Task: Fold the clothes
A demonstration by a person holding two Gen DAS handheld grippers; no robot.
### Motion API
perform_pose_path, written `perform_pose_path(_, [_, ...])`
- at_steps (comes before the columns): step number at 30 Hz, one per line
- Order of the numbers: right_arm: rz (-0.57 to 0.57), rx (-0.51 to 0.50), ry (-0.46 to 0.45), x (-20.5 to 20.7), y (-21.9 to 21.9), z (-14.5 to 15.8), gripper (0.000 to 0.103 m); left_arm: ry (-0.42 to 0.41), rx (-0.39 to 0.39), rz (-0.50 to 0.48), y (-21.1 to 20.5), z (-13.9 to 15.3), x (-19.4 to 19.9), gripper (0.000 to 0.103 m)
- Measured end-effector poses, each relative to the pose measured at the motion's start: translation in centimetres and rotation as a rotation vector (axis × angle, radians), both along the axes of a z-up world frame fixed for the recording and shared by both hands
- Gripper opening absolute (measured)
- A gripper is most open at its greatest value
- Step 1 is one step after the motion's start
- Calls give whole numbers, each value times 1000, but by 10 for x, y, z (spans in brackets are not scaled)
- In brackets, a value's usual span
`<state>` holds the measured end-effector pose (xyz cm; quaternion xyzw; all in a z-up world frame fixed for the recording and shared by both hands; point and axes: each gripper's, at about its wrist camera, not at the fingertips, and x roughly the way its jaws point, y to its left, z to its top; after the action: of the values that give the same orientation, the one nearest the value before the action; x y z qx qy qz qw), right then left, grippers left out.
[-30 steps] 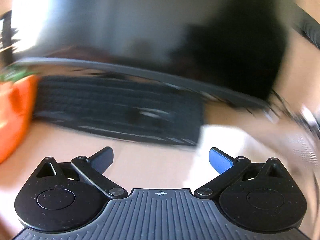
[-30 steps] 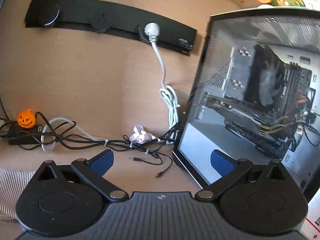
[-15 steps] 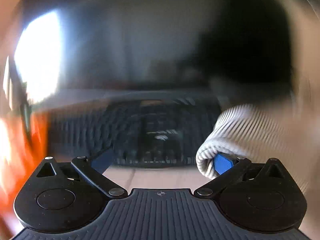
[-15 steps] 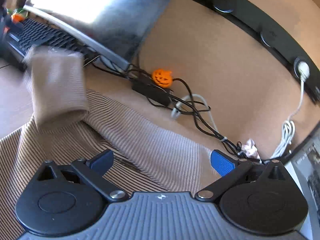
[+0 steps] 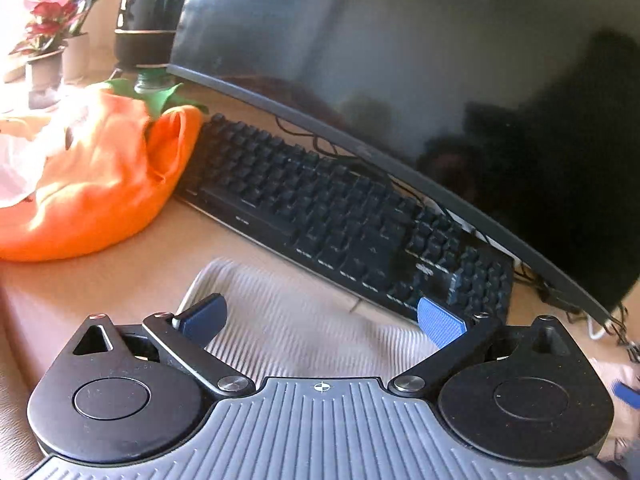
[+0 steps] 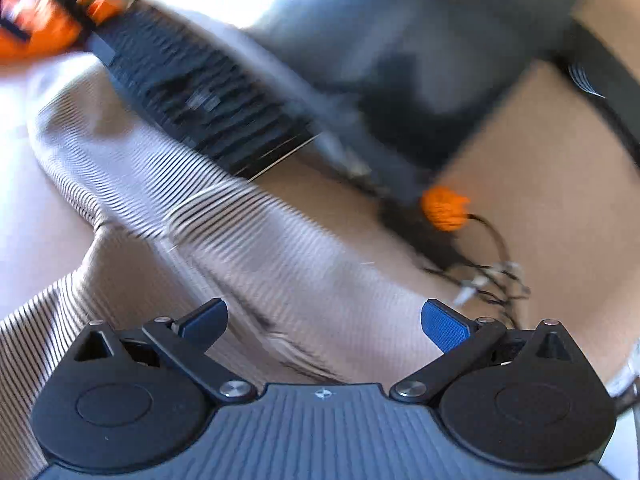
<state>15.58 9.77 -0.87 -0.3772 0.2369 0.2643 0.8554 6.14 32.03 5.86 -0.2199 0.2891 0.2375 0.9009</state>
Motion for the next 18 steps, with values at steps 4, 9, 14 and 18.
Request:
perform_pose_path(4, [-228,46,-212,22,-15,5,103,-2,23,-92,-17,5,-9,103])
perform_pose_path(9, [-773,154,-488,46,-137,57,103,-36,3,-295,-50,6,0,103])
perform_pose_path(14, [-975,275,-538,22,-209,82,103,-35,-77,-603,-114,-9,45,103])
perform_pose_path(18, [-803,251,-339,13,-208,67,103,10,-64,-803,-167,-20,70,103])
